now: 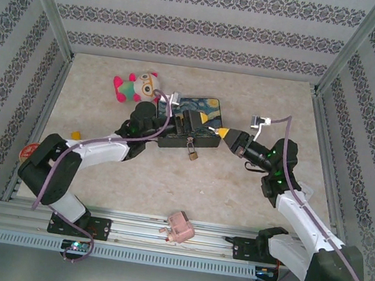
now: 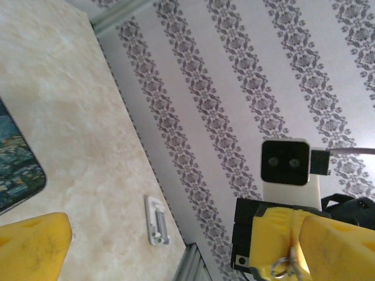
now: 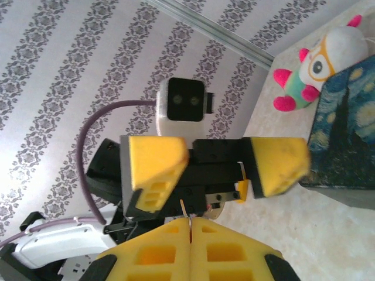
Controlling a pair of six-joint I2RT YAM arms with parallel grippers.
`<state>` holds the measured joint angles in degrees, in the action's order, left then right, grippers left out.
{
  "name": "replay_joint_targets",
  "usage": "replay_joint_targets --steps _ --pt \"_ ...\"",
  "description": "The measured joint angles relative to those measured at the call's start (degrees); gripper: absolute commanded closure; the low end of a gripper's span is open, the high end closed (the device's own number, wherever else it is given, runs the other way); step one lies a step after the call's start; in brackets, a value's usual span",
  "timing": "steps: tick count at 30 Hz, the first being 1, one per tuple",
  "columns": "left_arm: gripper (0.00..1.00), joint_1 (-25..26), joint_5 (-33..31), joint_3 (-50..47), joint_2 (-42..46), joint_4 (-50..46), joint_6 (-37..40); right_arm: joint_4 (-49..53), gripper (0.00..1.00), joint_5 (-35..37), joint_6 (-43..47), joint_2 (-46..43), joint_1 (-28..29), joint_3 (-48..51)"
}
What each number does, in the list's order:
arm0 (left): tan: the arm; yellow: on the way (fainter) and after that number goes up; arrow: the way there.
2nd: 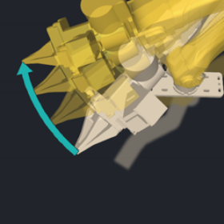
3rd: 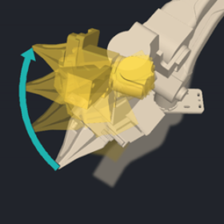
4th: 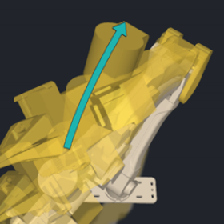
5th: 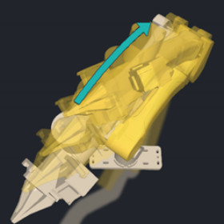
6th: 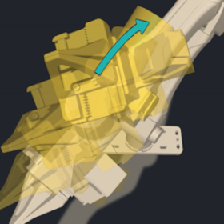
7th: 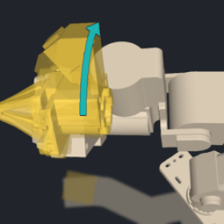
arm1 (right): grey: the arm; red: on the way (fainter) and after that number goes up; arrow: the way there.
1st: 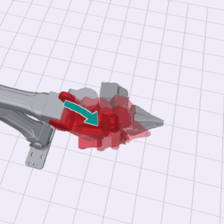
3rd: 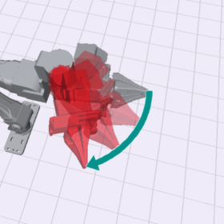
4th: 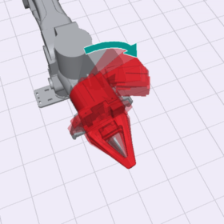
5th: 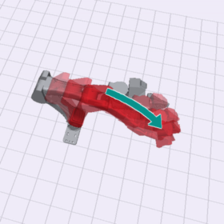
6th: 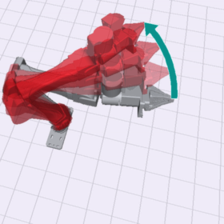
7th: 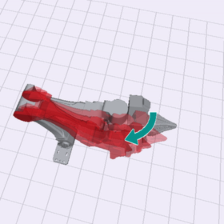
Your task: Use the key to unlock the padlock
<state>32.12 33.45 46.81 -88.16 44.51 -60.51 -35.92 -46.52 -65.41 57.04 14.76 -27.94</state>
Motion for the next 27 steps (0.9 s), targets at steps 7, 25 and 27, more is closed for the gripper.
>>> replay_joint_targets --steps 7,25,27 --pt "0.01 0.1 -7.0 -1.0 7.8 -6.1 4.9 4.5 1.0 1.9 1.0 -3.0 -1.7 2.1" --pt "0.07 17.1 -41.3 -1.4 2.8 -31.5 13.6 26.5 1.0 9.7 6.3 -7.1 -7.6 5.2" --pt "0.08 18.5 -43.5 -1.3 -0.1 -32.0 13.1 27.8 1.0 10.0 7.3 -7.1 -7.9 5.2"
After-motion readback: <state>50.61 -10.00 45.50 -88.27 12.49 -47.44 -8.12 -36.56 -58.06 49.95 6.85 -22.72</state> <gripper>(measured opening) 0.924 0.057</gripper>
